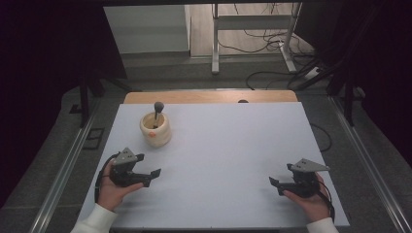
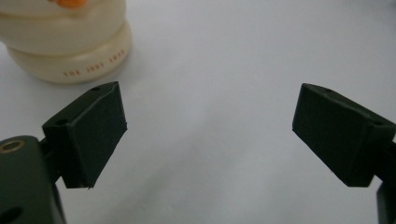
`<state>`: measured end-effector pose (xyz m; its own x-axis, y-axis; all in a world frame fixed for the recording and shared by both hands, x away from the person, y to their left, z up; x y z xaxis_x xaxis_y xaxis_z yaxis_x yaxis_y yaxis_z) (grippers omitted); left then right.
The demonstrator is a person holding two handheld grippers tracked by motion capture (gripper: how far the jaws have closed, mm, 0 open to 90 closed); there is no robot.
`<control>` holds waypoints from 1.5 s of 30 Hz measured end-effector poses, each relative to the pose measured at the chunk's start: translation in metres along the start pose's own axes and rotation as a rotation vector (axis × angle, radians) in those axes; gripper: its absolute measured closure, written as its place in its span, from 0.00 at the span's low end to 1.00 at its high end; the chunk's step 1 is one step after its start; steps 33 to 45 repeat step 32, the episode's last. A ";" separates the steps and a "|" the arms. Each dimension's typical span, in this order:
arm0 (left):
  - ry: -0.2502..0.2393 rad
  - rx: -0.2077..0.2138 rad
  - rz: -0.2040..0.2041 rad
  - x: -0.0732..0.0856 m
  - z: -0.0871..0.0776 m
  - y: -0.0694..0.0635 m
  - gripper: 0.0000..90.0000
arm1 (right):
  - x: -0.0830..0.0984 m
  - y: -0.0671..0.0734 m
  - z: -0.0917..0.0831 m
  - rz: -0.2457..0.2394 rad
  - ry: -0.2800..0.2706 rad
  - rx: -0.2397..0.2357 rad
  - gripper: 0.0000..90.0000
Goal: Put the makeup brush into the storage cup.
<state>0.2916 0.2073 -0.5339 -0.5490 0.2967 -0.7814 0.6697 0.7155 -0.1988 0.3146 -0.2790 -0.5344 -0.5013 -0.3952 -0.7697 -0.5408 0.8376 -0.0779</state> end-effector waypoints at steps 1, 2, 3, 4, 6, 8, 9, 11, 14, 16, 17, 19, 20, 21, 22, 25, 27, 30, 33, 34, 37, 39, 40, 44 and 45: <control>0.000 0.000 0.000 0.000 0.000 0.000 0.12 | 0.000 0.000 0.000 0.000 0.000 0.000 0.16; 0.013 0.010 -0.003 0.008 0.001 -0.003 0.12 | 0.000 0.000 0.000 -0.001 -0.001 -0.001 0.16; 0.013 0.010 -0.003 0.008 0.001 -0.003 0.12 | 0.000 0.000 0.000 -0.002 -0.002 -0.002 0.16; 0.019 0.012 -0.004 0.012 0.002 -0.005 0.12 | 0.000 0.000 0.000 -0.002 -0.002 -0.002 0.16; 0.044 0.013 0.003 0.023 0.003 -0.008 0.12 | 0.000 0.001 0.000 -0.007 -0.003 -0.005 0.16; 0.056 0.011 0.008 0.028 0.004 -0.010 0.12 | 0.000 0.002 0.001 -0.014 -0.001 -0.009 0.16; 0.056 0.011 0.008 0.028 0.004 -0.010 0.12 | 0.000 0.002 0.001 -0.014 -0.001 -0.009 0.16; 0.061 0.007 0.018 0.029 0.005 -0.011 0.12 | 0.000 0.002 0.002 -0.016 -0.001 -0.011 0.16; 0.056 0.011 0.023 0.027 0.006 -0.013 0.13 | 0.000 0.003 0.002 -0.020 0.000 -0.012 0.16; 0.055 0.012 0.021 0.027 0.007 -0.014 0.13 | 0.000 0.003 0.001 -0.022 0.001 -0.013 0.16; 0.060 0.013 0.021 0.028 0.007 -0.014 0.13 | 0.000 0.003 0.002 -0.021 0.000 -0.013 0.16; 0.060 0.012 0.019 0.028 0.007 -0.013 0.13 | 0.000 0.002 0.002 -0.022 0.001 -0.012 0.16; 0.062 0.013 0.019 0.029 0.007 -0.013 0.13 | 0.000 0.002 0.002 -0.023 0.002 -0.012 0.16; 0.064 0.012 0.021 0.029 0.007 -0.013 0.13 | 0.000 0.002 0.002 -0.022 0.001 -0.012 0.16; 0.064 0.013 0.019 0.030 0.008 -0.013 0.13 | 0.000 0.001 0.002 -0.022 0.001 -0.010 0.16; 0.066 0.012 0.019 0.030 0.008 -0.012 0.13 | 0.000 0.002 0.002 -0.022 0.001 -0.010 0.16; 0.066 0.013 0.020 0.030 0.008 -0.012 0.13 | 0.000 0.002 0.002 -0.022 0.001 -0.010 0.16; 0.064 0.012 0.018 0.031 0.008 -0.012 0.13 | 0.000 0.002 0.002 -0.022 0.000 -0.008 0.16; 0.065 0.011 0.018 0.031 0.008 -0.012 0.13 | 0.000 0.001 0.002 -0.022 -0.002 -0.007 0.16; 0.065 0.011 0.018 0.031 0.008 -0.012 0.13 | 0.000 0.001 0.002 -0.022 -0.002 -0.007 0.16; 0.065 0.011 0.018 0.031 0.008 -0.012 0.13 | 0.000 0.001 0.002 -0.022 -0.002 -0.007 0.16; 0.065 0.011 0.018 0.031 0.008 -0.012 0.13 | 0.000 0.001 0.002 -0.022 -0.002 -0.007 0.16; 0.065 0.011 0.018 0.031 0.008 -0.012 0.13 | 0.000 0.001 0.002 -0.022 -0.002 -0.007 0.16; 0.065 0.011 0.018 0.031 0.008 -0.012 0.13 | 0.000 0.001 0.002 -0.022 -0.002 -0.007 0.16; 0.065 0.011 0.018 0.031 0.008 -0.012 0.13 | 0.000 0.001 0.002 -0.022 -0.002 -0.007 0.16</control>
Point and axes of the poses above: each handheld gripper's, and its own axes: z roughly forward along the jaws, x roughly out of its underside, y roughly to its left, the point moved 5 cm from there along z, roughly forward along the jaws, and after that the axes turned 6 degrees about x, right-handed, at the moved point
